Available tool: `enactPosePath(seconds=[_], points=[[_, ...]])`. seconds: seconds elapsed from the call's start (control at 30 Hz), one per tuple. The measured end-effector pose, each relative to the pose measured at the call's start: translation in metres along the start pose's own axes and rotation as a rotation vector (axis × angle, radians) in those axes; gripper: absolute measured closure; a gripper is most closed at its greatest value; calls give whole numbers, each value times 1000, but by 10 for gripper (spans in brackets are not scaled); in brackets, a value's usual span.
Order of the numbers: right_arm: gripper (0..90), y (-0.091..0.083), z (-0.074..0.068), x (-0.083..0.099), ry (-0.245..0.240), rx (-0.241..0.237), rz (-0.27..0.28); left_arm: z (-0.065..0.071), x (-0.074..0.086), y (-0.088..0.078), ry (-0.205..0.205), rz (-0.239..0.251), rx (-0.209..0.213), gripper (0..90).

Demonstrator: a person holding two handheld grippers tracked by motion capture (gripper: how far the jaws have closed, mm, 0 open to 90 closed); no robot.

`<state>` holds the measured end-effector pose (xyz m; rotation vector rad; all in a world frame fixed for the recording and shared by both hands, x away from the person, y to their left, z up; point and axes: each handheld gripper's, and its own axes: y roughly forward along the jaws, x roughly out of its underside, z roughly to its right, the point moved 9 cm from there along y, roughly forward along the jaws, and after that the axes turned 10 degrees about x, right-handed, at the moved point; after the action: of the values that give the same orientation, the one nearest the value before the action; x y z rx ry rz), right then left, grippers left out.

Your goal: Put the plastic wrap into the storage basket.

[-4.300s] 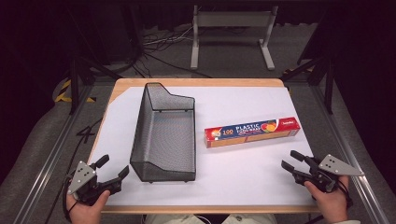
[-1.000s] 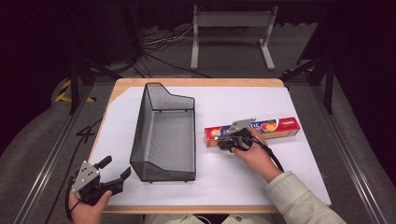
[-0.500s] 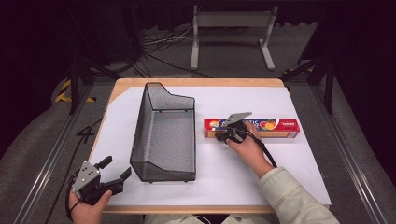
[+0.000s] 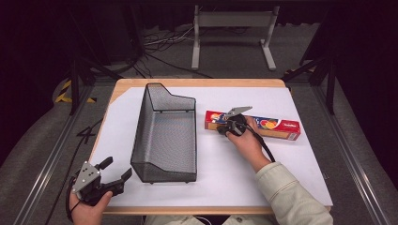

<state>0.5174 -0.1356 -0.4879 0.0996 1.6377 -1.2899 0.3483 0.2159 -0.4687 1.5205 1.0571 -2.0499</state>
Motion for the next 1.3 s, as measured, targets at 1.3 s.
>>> enactPosePath(seconds=[1.3], points=[[900, -107, 122, -2, 105, 138, 39, -1, 1, 1, -8, -5, -8, 179]])
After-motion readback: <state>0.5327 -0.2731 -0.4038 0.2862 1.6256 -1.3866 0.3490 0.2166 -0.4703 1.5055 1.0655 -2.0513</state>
